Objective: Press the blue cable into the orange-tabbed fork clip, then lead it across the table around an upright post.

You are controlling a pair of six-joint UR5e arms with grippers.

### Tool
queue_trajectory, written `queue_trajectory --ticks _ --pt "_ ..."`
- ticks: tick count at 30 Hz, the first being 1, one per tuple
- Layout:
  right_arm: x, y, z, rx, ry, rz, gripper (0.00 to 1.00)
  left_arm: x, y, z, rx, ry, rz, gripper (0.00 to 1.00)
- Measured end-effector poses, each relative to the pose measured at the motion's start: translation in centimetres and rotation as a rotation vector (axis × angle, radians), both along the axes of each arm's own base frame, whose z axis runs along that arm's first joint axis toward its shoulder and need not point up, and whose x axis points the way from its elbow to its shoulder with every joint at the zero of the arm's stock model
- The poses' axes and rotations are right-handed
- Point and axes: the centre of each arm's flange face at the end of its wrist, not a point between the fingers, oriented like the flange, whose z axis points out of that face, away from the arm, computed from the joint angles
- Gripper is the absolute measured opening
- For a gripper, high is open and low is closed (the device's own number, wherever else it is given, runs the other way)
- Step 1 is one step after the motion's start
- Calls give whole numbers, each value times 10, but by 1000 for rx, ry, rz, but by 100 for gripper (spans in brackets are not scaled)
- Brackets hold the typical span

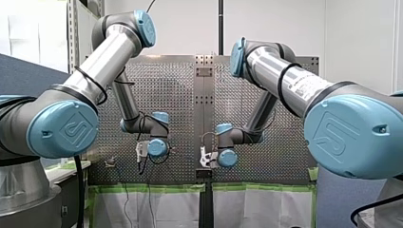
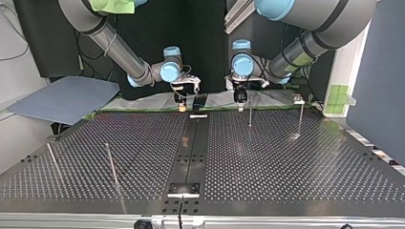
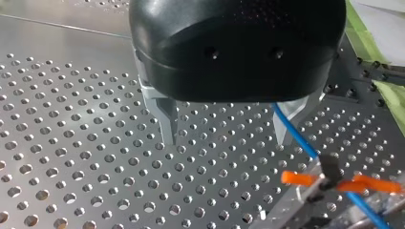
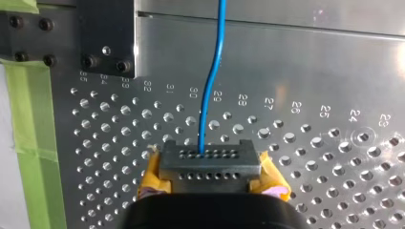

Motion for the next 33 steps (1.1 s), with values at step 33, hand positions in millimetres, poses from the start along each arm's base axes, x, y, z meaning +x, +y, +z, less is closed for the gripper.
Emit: queue_trajectory --ticks 33 --pt "-1 -1 0 1 1 0 0 41 -11 -22 24 109 -11 100"
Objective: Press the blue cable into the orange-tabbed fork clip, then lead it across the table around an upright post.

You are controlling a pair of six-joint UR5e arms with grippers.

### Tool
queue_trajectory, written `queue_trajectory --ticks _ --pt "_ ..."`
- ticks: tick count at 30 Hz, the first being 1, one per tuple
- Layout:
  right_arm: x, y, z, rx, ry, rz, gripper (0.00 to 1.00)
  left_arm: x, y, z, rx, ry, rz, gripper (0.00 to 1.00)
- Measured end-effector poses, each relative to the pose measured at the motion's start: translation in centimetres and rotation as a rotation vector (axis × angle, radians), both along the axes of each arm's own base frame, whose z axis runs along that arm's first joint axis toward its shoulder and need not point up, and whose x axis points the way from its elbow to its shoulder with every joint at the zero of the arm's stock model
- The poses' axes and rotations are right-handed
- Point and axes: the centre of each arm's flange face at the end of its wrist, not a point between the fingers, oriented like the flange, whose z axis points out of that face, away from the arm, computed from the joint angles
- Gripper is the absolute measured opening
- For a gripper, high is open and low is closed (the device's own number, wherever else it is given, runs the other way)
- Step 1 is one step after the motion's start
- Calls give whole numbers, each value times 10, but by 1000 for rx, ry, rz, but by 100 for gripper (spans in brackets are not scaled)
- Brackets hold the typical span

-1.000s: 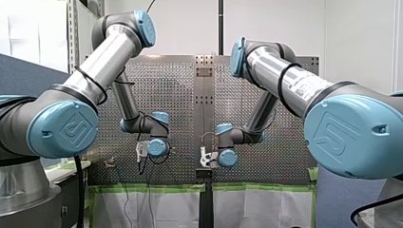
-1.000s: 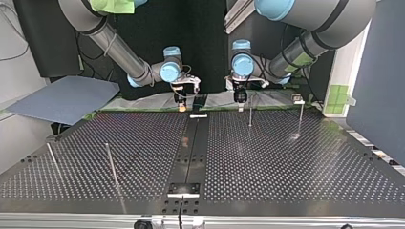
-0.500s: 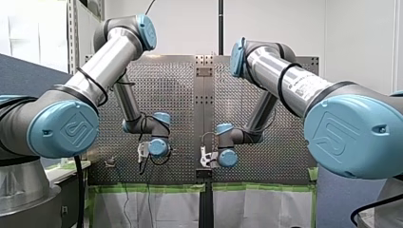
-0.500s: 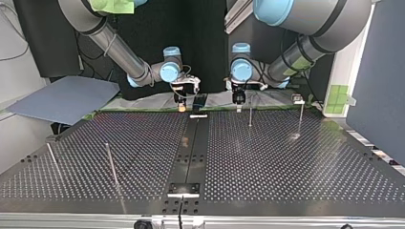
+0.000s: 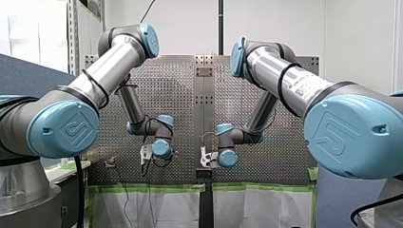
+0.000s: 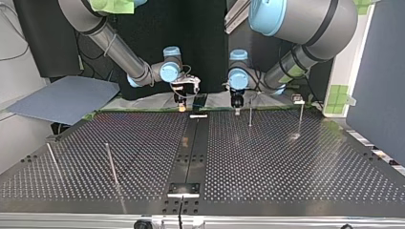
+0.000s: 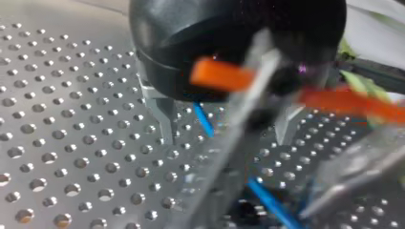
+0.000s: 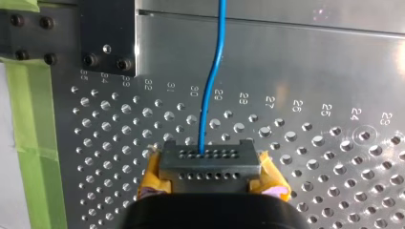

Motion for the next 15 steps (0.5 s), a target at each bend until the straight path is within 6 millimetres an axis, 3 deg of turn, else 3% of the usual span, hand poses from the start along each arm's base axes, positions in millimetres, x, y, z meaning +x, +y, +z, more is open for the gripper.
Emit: queue_trajectory --ticks 9,10,11,12,13,14,15 --pt "0 0 0 -1 1 1 0 5 -4 4 -9 -8 9 100" --pt "0 0 0 -1 1 1 0 4 -4 4 -8 -7 11 96" --pt "0 -1 0 -1 1 1 0 4 -4 4 -6 -6 12 75" --pt "0 -1 0 -1 1 0 0 4 -4 4 -5 -5 14 75" --pt "0 -1 0 -1 1 0 0 3 -4 4 -5 -4 15 59" --pt "-1 -1 0 -1 1 0 0 3 -4 4 -4 -3 15 31" --pt "-1 -1 0 -1 1 0 0 3 -4 4 -4 -3 16 31"
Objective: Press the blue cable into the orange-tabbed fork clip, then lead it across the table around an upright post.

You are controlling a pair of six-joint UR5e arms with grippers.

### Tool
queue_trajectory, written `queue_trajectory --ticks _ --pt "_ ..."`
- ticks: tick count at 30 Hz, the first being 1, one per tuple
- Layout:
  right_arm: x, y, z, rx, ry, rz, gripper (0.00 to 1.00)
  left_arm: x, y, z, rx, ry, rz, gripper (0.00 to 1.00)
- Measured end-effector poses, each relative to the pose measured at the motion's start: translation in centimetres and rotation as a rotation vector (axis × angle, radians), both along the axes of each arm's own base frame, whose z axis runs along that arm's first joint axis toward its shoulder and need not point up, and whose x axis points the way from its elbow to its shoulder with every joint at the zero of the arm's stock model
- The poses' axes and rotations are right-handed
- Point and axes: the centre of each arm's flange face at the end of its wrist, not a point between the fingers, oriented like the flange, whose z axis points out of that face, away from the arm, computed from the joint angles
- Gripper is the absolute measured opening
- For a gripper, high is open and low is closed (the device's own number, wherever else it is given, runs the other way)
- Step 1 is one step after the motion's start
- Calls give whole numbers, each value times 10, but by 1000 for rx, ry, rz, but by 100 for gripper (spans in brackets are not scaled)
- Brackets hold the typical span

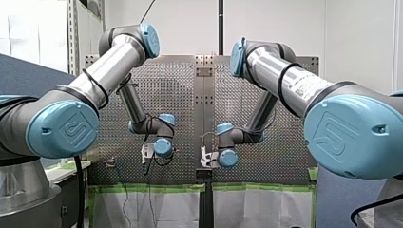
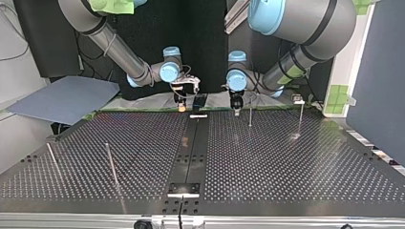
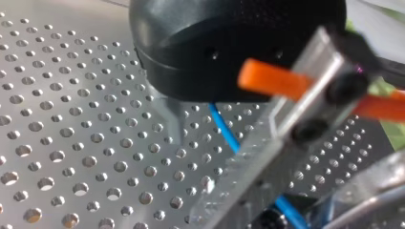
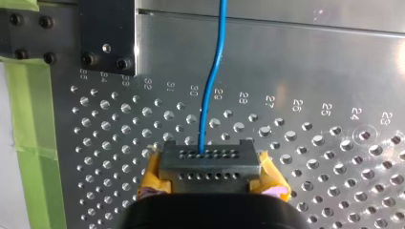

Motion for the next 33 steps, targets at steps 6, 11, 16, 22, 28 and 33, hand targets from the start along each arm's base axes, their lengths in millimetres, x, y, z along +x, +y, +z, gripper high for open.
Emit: queue_trajectory --ticks 6,11,16,22,28,33 --pt "-1 -1 0 0 0 -3 0 -1 -1 0 5 -3 7 1" --pt "-2 -2 0 1 -1 -4 0 1 0 0 -15 -6 13 1" --pt "-2 -2 0 1 -1 -4 0 1 2 1 -18 -8 23 1" --pt "-3 -3 1 1 2 -6 0 -4 -3 3 5 9 13 1" --pt "-6 -6 17 5 13 -12 0 -13 -15 26 30 14 4 1" --pt "-8 -4 39 10 17 -15 0 -23 -27 47 37 16 -6 1"
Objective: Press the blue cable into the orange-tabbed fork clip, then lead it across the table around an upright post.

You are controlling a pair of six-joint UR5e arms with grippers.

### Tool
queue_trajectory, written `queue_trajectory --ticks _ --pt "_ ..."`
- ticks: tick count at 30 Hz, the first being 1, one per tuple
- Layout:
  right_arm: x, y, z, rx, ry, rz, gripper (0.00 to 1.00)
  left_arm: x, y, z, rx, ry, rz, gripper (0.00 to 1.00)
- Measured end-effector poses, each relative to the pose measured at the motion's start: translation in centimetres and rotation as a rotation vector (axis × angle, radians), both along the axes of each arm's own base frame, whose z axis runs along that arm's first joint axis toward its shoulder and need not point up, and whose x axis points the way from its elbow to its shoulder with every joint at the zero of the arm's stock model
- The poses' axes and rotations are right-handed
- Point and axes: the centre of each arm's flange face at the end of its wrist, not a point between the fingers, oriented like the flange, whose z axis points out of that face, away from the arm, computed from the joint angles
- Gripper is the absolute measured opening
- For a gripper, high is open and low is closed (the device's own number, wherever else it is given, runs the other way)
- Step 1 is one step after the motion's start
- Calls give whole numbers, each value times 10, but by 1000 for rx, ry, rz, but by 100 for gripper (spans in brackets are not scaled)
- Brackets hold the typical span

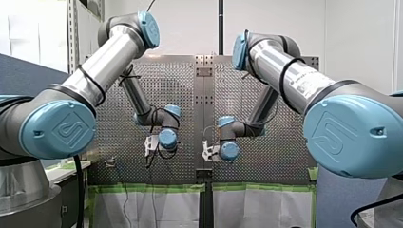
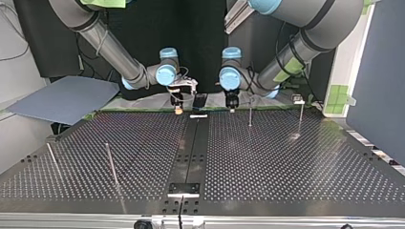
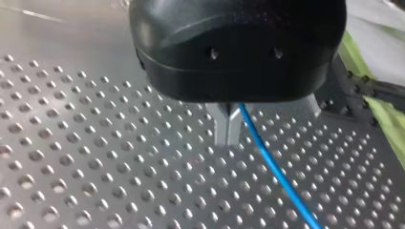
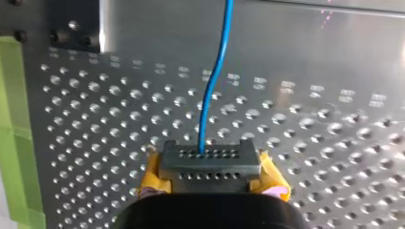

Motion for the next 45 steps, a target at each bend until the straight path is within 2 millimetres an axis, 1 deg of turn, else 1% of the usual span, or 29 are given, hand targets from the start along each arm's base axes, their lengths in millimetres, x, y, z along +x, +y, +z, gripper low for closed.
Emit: queue_trajectory --ticks 8,9,11,15,23,25,26,31,37,41,44,45 --pt "6 6 46 -4 -11 3 0 -23 -10 25 -24 0 -5 1" --pt "7 6 51 -5 -14 3 0 -25 -11 31 -28 -1 -6 1" --pt "8 7 65 -11 -23 5 0 -27 -11 38 -30 -2 -3 1" --pt "11 7 90 -31 -43 10 0 -31 -12 57 -41 -9 5 1" --pt "14 6 139 -81 -88 13 0 -31 -13 94 -75 -53 7 1" --pt "16 5 153 -94 -103 15 0 -28 -13 106 -87 -71 7 1" --pt "17 4 163 -105 -112 17 0 -27 -13 113 -92 -80 7 1" --pt "19 1 202 -140 -130 22 0 -20 -17 152 -108 -124 6 1" --pt "18 4 242 -172 -142 26 0 -15 -20 194 -124 -166 4 1" --pt "18 5 275 -198 -159 28 0 -13 -20 222 -136 -193 5 1" --pt "17 7 301 -216 -172 30 0 -12 -20 245 -145 -215 5 1" --pt "17 8 308 -222 -177 30 0 -11 -19 256 -149 -225 5 1"
